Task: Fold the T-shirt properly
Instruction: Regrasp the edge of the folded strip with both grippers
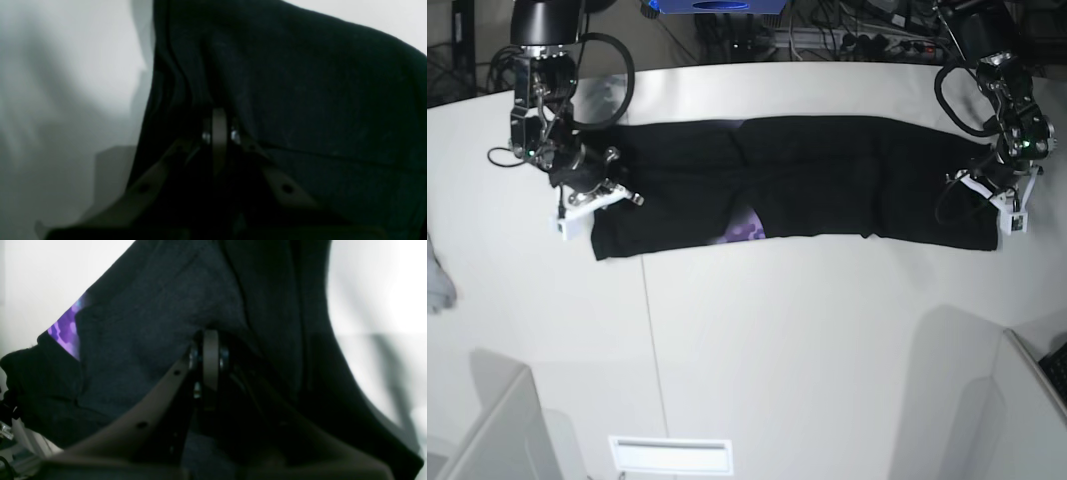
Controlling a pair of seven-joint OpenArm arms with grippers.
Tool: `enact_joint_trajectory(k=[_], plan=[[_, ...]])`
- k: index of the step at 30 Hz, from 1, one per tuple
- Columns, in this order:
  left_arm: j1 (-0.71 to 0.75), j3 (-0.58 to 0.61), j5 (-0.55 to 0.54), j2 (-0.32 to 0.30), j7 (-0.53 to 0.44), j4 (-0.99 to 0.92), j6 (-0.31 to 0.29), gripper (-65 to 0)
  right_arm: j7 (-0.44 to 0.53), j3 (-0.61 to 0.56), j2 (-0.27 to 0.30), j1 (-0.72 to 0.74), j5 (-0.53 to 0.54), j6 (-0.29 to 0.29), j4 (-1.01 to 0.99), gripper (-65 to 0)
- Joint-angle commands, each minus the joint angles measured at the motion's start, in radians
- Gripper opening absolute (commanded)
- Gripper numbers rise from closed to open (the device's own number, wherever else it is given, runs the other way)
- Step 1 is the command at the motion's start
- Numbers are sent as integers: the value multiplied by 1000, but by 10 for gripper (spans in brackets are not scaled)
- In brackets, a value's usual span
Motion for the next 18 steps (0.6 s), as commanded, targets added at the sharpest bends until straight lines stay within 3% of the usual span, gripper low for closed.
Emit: enact_joint_trajectory(k=[1, 9, 12, 16, 18], plan=[[-7, 1, 3, -2, 33, 3, -2, -650, -4, 20, 20, 0, -51, -40, 3, -650], [4, -8, -1, -36, 35, 69, 43, -650, -10, 46, 23, 6, -51, -41, 81, -650], [22, -79, -5, -32, 35, 136, 43, -650, -10, 38, 18, -15, -47, -41, 161, -650], [19, -197, -10, -30, 150, 244, 33, -650, -10, 35, 16, -47, -42, -37, 308, -650], [21, -253, -10, -30, 193, 302, 0, -650, -10, 35, 16, -69, -42, -35, 387, -650]])
